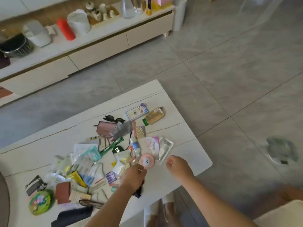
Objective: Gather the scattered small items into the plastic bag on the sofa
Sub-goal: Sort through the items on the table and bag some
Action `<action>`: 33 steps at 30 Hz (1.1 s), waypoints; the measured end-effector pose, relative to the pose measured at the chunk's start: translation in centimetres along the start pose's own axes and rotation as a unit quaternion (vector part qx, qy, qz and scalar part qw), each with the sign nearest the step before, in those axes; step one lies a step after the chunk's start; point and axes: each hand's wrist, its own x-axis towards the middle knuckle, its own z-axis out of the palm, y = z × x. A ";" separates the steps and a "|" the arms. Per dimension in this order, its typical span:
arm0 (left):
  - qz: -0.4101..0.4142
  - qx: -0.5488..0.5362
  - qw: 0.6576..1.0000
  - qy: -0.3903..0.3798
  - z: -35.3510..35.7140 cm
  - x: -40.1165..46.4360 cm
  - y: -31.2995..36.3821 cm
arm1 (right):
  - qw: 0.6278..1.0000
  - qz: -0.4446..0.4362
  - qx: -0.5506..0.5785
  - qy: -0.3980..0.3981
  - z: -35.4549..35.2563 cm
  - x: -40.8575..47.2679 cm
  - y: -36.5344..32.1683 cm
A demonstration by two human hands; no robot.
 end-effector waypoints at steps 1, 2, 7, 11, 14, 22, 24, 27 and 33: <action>-0.009 0.005 1.000 -0.002 0.2 1.1 -0.7 | 1.000 -0.004 -0.007 -0.009 0.7 1.3 0.0; -0.019 0.009 1.000 -0.003 0.5 2.1 -1.3 | 1.000 -0.008 -0.015 -0.019 1.4 2.5 0.1; -0.059 -0.044 0.997 -0.008 3.1 7.6 -4.0 | 0.998 -0.006 -0.029 -0.050 5.1 8.5 1.2; -0.076 -0.116 0.990 -0.019 6.2 11.7 -5.0 | 0.997 0.005 -0.049 -0.055 7.8 13.1 2.8; -0.087 -0.104 0.991 -0.004 8.0 14.4 -5.2 | 0.997 0.003 -0.053 -0.054 9.5 16.1 3.7; -0.144 -0.129 0.980 0.044 11.1 19.7 -5.0 | 0.999 0.031 0.012 0.001 12.6 21.8 4.7; -0.161 -0.138 0.976 0.059 11.6 20.5 -5.0 | 0.998 0.045 0.032 0.024 13.3 22.4 4.7; -0.166 -0.123 0.976 0.071 12.1 21.2 -5.3 | 0.993 0.076 0.071 0.062 14.2 23.0 4.2; -0.161 -0.077 0.982 0.067 12.2 21.2 -5.3 | 0.984 0.146 0.088 0.053 14.5 23.2 3.5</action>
